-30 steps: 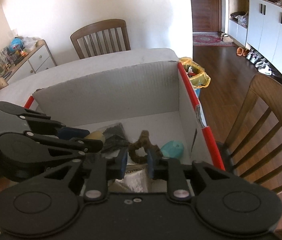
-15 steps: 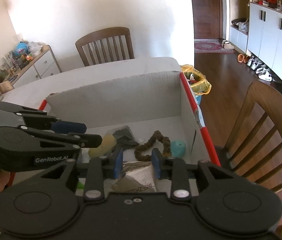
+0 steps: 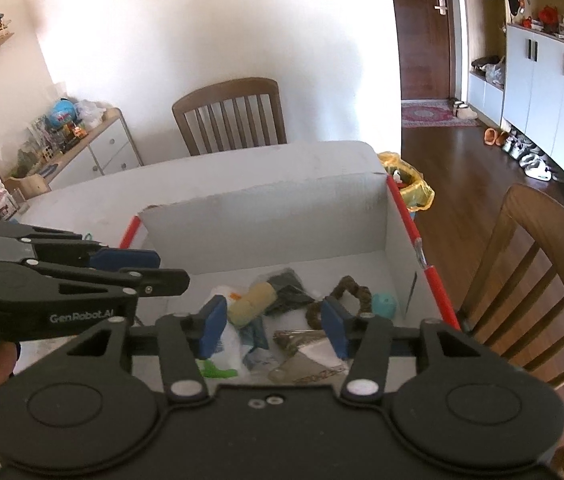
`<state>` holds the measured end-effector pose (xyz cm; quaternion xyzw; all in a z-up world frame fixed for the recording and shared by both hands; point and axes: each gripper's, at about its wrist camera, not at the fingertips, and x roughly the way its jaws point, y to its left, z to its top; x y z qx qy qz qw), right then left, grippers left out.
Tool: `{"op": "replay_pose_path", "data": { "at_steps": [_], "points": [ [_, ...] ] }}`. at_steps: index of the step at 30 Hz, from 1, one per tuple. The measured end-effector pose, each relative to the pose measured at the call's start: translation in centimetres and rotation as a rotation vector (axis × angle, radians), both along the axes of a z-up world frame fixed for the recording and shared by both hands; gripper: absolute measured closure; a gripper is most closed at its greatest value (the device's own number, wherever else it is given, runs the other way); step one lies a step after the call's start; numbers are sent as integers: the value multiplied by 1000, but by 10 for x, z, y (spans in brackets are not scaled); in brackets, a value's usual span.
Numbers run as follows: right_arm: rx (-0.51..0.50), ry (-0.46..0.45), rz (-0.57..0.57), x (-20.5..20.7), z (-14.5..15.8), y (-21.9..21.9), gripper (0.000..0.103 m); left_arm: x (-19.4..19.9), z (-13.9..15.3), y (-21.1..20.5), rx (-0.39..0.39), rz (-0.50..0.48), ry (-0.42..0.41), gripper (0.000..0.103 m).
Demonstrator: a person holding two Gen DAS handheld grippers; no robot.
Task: Organize objects
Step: 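Withdraw both grippers from the shoebox back toward the table pile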
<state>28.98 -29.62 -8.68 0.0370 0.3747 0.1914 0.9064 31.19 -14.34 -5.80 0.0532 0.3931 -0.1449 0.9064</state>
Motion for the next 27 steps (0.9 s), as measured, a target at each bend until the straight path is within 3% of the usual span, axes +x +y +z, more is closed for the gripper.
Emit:
{"op": "replay_pose_path", "data": {
  "at_steps": [8,13,17,27],
  "points": [
    [16,-27,-4,-18,12,15,33,-26,12,25,17,41,-52,72],
    [32,-29,-14,-30,17,24,26,-46,19,51,-10,64,-71,44],
    [40,-32,-25,-38,21,34,21,-57,25,67,-27,73,-83,43],
    [62,-58,-18,-61,29,71,6,-81,34,108,-58,87,-114,29]
  ]
}}
